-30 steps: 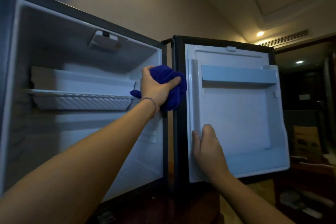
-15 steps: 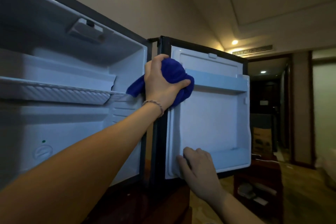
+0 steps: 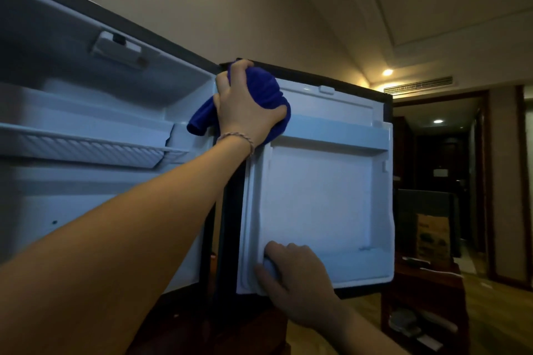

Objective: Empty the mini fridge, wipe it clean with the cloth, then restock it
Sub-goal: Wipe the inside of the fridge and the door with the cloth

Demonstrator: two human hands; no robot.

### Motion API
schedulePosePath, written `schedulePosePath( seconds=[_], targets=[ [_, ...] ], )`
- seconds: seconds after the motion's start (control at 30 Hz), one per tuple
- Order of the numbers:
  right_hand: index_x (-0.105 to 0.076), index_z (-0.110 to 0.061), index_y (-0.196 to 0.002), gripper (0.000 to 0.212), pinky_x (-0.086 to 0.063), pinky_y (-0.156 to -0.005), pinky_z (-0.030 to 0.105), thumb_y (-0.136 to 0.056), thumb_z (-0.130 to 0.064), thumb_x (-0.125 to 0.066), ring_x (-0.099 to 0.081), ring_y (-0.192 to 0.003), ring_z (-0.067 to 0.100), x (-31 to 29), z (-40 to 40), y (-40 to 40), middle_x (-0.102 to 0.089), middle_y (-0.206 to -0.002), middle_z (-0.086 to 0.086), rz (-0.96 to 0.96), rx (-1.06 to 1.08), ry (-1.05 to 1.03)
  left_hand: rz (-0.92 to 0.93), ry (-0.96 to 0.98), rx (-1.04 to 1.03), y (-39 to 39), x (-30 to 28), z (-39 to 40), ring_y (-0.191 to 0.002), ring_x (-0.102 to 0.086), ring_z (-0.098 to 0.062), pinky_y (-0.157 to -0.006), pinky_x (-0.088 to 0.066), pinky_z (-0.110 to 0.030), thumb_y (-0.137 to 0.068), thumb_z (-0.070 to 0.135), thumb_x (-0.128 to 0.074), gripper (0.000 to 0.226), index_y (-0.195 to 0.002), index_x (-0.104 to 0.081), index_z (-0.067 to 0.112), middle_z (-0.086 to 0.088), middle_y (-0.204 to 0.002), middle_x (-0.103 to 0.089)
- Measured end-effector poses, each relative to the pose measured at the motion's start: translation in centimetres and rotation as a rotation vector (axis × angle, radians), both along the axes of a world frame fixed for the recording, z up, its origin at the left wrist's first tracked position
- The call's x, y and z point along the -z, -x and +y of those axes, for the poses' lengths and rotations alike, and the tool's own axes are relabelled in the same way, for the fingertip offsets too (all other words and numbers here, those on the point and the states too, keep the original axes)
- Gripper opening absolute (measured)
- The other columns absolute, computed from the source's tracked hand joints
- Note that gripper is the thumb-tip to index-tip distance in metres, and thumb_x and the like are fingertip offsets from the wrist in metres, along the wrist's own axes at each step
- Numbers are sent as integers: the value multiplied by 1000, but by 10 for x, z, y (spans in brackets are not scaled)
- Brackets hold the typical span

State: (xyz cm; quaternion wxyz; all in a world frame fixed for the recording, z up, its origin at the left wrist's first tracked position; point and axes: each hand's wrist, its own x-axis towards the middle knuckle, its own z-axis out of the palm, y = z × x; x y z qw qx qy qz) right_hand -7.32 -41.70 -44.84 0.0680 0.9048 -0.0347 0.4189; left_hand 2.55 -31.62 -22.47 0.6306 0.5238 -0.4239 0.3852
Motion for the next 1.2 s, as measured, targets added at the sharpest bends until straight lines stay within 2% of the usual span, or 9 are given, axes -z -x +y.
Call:
schedulePosePath(
  seconds=[0.13,0.23,0.37,0.53,0.73,0.83,1.03,1.13,1.2],
  targets=[
    [-53,-24,-101,47,-48,-76,37,-96,-67,-34,-62,-92,22,-26,-29,12,-66,-95,0,211,-78,-24,29,-3,-54,1,3,-2,-120,-45,-24,-100,-47,-48,-59,40,-85,81,-123,-36,40,4,-132,-38],
    [-54,-20,-82,75,-50,-82,38,-84,-87,-21,-62,-95,26,-48,-73,18,-64,-93,4,416,134,-121,24,-38,-117,7,16,-11,-122,-43,-23,-103,-45,-47,-61,35,-86,80,-124,-36,39,3,-133,-38],
    [-54,-15,-68,91,-51,-74,35,-73,-94,-9,-61,-79,20,-40,-105,1,-59,-74,-1,363,121,-151,25,-65,-243,13,49,-26,-117,-38,-19,-102,-37,-37,-64,29,-85,79,-127,-38,34,0,-134,-38],
    [-64,-15,-74,107,-48,-68,32,-62,-97,4,-60,-74,17,-39,-116,-8,-63,-74,-2,320,66,-78,75,-63,-347,25,76,-31,-115,-38,-19,-95,-28,-28,-65,27,-84,79,-130,-40,31,0,-133,-40],
    [-55,-19,-61,89,-51,-73,37,-76,-86,1,-59,-67,17,-30,-121,-9,-59,-66,-4,225,21,-125,173,-69,-397,29,142,-36,-121,-40,-22,-97,-29,-29,-63,30,-84,83,-132,-39,31,0,-133,-40],
    [-57,-25,-61,78,-51,-78,38,-88,-76,-4,-61,-72,20,-29,-118,-6,-63,-73,-2,192,-17,-159,216,-71,-421,32,167,-38,-121,-40,-21,-98,-30,-30,-63,32,-85,83,-133,-39,31,1,-133,-39],
    [-42,-27,-59,60,-49,-84,40,-104,-55,-15,-64,-88,31,-29,-116,-2,-69,-91,10,187,-66,-176,343,-64,-430,37,219,-42,-123,-37,-21,-107,-35,-40,-62,34,-87,85,-132,-38,35,3,-133,-37],
    [-65,-23,-84,60,-46,-80,37,-105,-52,-16,-63,-93,34,-26,-115,-3,-70,-100,12,156,-28,-133,358,-38,-426,37,227,-43,-120,-39,-19,-106,-36,-40,-61,36,-86,82,-129,-38,36,6,-128,-38],
    [-71,-22,-104,61,-42,-78,37,-106,-51,-17,-63,-97,34,-24,-114,-2,-70,-105,12,154,-4,-87,387,-38,-418,40,227,-44,-119,-40,-18,-103,-34,-35,-62,35,-86,80,-126,-37,39,9,-126,-36]
  ],
)
